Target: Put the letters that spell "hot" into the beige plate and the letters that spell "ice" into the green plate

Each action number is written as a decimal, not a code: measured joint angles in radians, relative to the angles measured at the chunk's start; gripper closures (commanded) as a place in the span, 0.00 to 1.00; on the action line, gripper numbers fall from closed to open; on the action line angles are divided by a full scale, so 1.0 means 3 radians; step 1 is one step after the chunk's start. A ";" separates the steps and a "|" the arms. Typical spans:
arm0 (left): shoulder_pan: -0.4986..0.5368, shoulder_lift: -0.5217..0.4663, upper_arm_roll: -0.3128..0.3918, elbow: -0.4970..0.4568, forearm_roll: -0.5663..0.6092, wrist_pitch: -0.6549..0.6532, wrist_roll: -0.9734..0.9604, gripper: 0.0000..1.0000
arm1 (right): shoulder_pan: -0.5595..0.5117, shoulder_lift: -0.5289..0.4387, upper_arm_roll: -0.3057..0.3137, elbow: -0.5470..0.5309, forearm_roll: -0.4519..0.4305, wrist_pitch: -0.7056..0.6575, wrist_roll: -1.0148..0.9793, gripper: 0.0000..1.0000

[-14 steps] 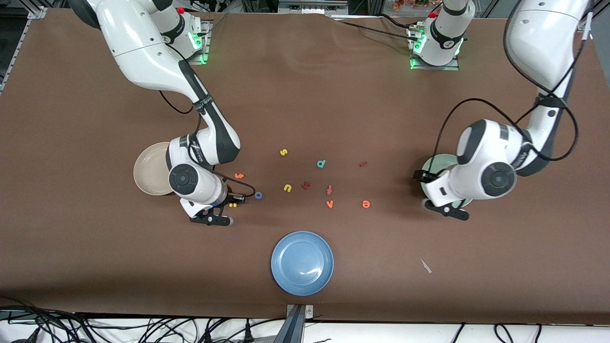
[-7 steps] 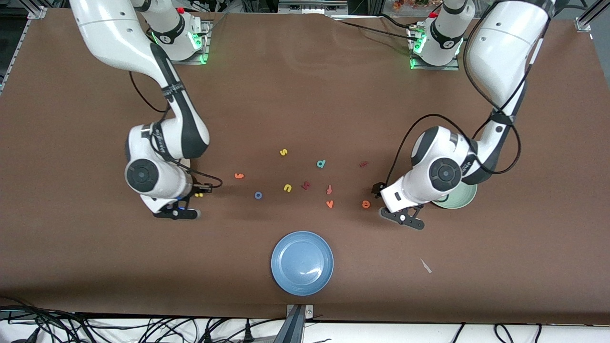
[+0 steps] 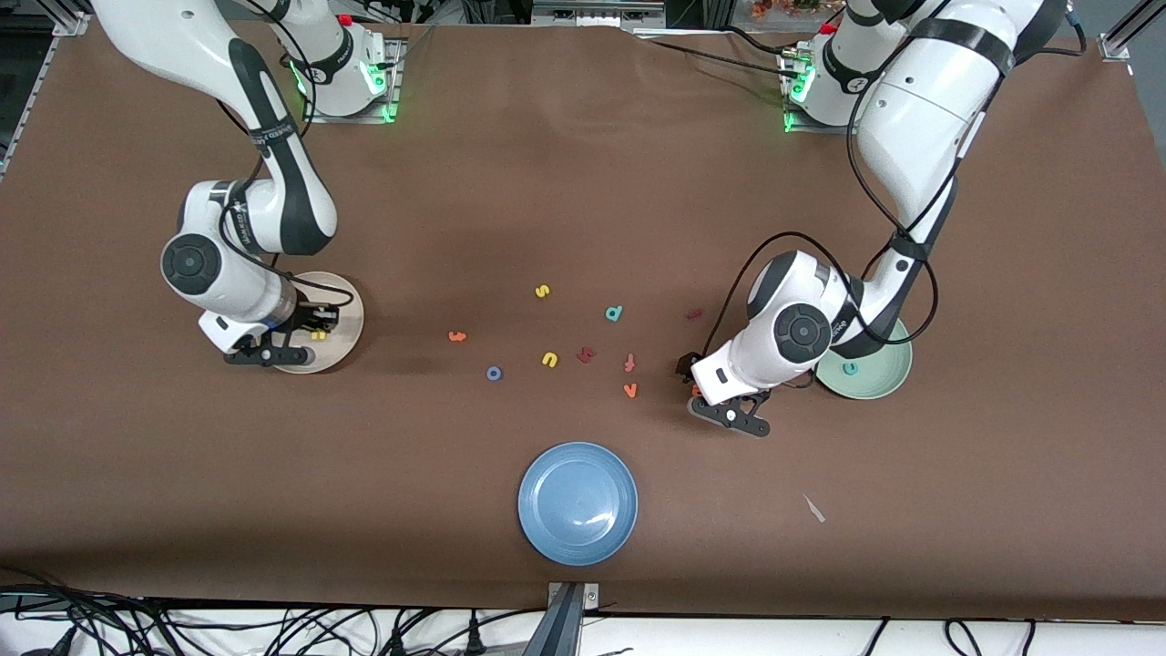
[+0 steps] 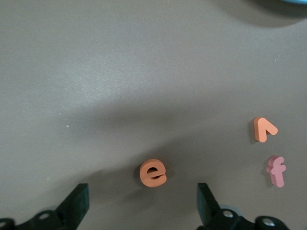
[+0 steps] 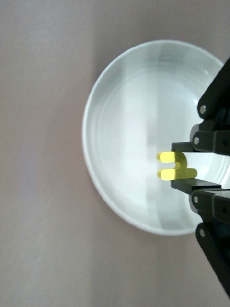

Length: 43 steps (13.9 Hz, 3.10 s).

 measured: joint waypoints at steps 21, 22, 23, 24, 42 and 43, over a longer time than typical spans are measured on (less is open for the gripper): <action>-0.0106 0.0134 0.0004 0.0098 0.0186 0.0016 0.0043 0.45 | 0.0373 0.0297 0.0788 0.0462 0.0015 0.0105 0.4618 0.00; -0.0112 0.0137 0.0004 0.0098 0.0186 0.0016 0.0044 0.46 | 0.0396 0.0361 0.0790 0.0510 0.0015 0.0105 0.4759 0.00; -0.0117 0.0142 0.0005 0.0097 0.0186 0.0016 0.0043 0.52 | 0.0419 0.0427 0.0792 0.0561 0.0015 0.0106 0.4871 0.00; -0.0119 0.0149 0.0005 0.0097 0.0186 0.0024 0.0044 0.59 | 0.0447 0.0492 0.0793 0.0615 0.0015 0.0109 0.4960 0.00; 0.0421 -0.0444 0.0048 0.0097 0.0395 -0.1557 0.0170 0.88 | 0.0515 0.0793 0.0779 0.0778 0.0015 0.0412 0.5032 0.80; 0.0518 -0.0449 0.0054 0.0037 0.0397 -0.1581 0.0321 0.88 | 0.0515 0.0792 0.0779 0.0782 0.0015 0.0421 0.5014 0.89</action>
